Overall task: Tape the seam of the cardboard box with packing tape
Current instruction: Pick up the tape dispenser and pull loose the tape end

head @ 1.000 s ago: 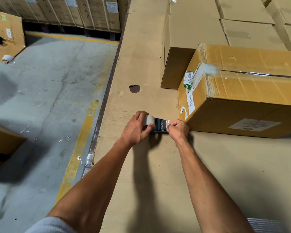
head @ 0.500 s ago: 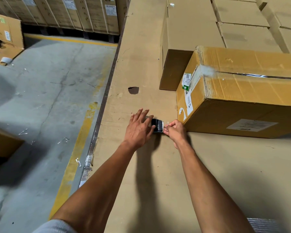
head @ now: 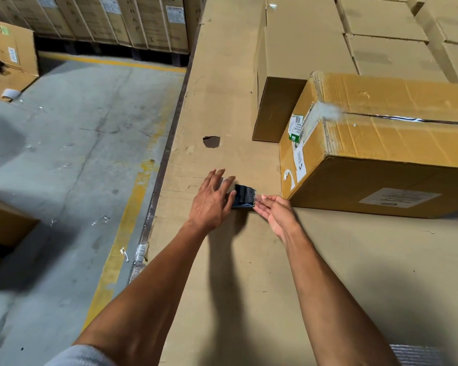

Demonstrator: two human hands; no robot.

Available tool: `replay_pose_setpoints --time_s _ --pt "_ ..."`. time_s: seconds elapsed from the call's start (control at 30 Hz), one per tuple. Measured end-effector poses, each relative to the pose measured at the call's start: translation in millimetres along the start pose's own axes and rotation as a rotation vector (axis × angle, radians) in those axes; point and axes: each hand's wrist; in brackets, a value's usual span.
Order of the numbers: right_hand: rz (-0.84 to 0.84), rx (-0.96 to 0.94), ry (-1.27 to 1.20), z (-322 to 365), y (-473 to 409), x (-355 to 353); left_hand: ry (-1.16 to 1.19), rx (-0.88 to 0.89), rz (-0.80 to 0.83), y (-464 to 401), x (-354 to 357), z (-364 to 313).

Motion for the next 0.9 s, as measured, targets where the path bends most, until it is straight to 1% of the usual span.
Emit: replay_pose_setpoints --time_s 0.1,0.2,0.37,0.57,0.67,0.77,0.9 --pt "0.056 0.064 -0.073 6 2 -5 -0.044 -0.007 0.021 -1 2 -1" --pt "0.098 0.084 -0.134 7 6 -9 -0.042 0.005 0.006 0 6 -1" --pt "0.151 0.058 -0.240 2 11 -13 -0.051 0.029 0.017 -4 7 5" --pt "0.188 0.020 -0.263 -4 7 -15 -0.066 0.051 0.024 -12 4 11" --pt "0.158 0.009 -0.168 -1 -1 -11 -0.092 0.059 0.016 -17 4 11" --pt "0.082 0.024 -0.034 4 -15 -1 -0.121 0.073 0.034 -26 0 13" --pt "-0.007 0.024 0.043 13 -37 12 -0.137 0.081 0.027 -41 -7 20"
Point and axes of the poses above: each hand's wrist, its own y-axis away from the middle knuckle, its own x-axis out of the palm, z = x × y, and after that the axes turned 15 degrees about z, right-handed
